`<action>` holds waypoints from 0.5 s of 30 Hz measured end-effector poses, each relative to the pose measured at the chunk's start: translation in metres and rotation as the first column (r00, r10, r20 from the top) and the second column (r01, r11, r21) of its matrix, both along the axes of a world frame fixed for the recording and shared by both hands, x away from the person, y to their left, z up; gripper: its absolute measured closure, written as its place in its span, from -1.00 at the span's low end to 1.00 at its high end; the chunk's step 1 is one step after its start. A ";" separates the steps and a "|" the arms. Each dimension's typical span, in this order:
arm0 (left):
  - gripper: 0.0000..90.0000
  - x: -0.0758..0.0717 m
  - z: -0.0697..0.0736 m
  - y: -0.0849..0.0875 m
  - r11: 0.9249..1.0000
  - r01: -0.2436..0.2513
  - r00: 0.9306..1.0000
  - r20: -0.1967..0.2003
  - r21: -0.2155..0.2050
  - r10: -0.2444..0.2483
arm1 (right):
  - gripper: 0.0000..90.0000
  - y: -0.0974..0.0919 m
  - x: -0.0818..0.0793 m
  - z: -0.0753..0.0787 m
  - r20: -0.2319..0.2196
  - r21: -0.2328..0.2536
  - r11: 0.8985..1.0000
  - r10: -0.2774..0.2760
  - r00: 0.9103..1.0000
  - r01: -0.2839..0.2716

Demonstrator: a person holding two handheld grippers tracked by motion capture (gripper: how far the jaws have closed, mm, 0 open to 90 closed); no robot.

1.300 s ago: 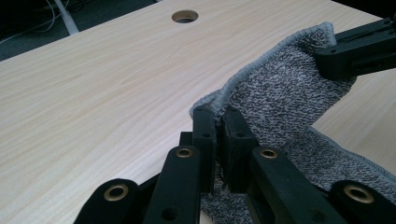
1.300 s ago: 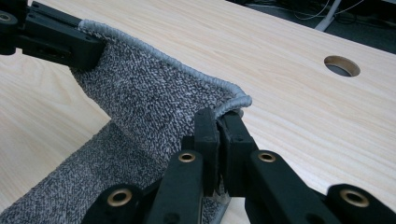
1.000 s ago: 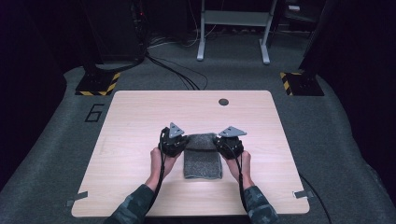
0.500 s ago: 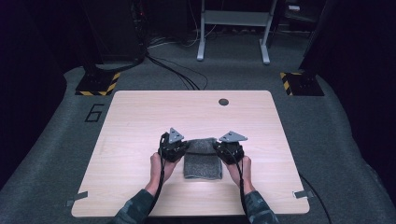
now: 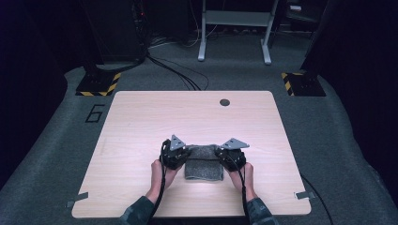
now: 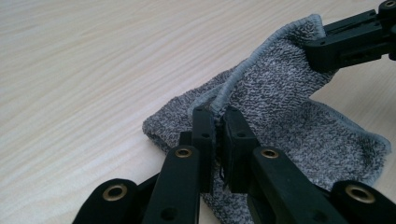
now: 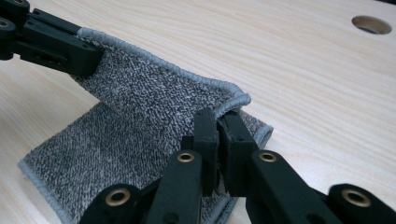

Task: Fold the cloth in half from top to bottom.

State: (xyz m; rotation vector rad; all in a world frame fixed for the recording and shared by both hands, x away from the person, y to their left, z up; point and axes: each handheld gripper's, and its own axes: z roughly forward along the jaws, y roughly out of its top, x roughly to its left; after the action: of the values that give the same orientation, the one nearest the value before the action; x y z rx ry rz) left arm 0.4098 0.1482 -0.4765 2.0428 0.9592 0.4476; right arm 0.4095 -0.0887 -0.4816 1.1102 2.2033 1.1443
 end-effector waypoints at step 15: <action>0.09 -0.023 -0.004 0.013 0.999 0.033 0.996 -0.079 -0.035 -0.036 | 0.52 -0.016 -0.024 -0.002 -0.026 0.021 1.000 0.020 0.999 -0.019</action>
State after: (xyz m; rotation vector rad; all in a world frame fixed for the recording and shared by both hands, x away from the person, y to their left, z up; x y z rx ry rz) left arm 0.3868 0.1608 -0.4803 2.0567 0.9706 0.3319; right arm 0.3852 -0.1047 -0.4839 1.1206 2.2312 1.1700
